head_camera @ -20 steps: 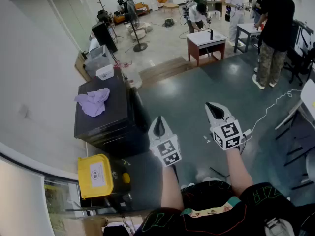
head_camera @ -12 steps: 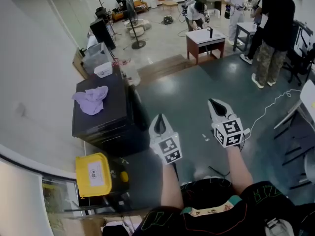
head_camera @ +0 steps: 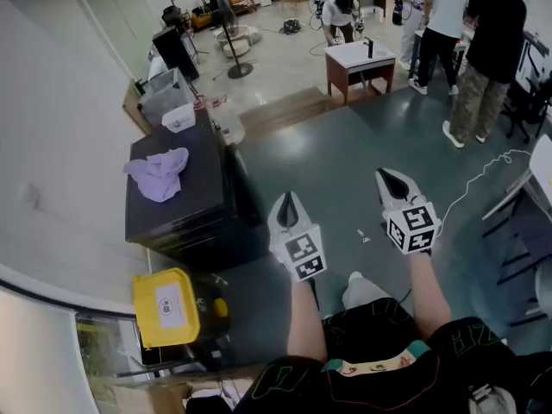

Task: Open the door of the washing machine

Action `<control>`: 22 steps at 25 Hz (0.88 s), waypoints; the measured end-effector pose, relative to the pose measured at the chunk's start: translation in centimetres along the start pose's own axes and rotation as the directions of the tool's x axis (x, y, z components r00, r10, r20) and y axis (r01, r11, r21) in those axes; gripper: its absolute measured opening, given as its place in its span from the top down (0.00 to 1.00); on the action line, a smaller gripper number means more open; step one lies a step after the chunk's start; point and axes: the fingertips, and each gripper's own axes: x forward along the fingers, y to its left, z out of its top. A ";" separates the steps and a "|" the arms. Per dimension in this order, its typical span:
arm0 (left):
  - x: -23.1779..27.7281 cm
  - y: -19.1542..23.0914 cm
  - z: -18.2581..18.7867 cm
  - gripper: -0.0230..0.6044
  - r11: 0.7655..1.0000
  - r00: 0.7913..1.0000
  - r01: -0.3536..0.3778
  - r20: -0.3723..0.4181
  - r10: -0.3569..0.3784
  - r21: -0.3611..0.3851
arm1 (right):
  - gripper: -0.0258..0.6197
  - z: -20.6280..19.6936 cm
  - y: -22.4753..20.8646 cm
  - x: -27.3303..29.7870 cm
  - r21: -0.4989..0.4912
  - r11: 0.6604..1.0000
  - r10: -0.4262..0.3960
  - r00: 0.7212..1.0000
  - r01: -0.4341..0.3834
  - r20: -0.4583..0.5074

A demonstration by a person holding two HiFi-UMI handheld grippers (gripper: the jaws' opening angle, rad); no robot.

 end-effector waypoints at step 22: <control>16.0 3.2 -3.1 0.95 0.993 0.985 -0.099 -0.147 0.089 -0.058 | 0.96 -3.4 -5.6 18.3 0.137 0.985 0.111 0.992 -0.102 -0.065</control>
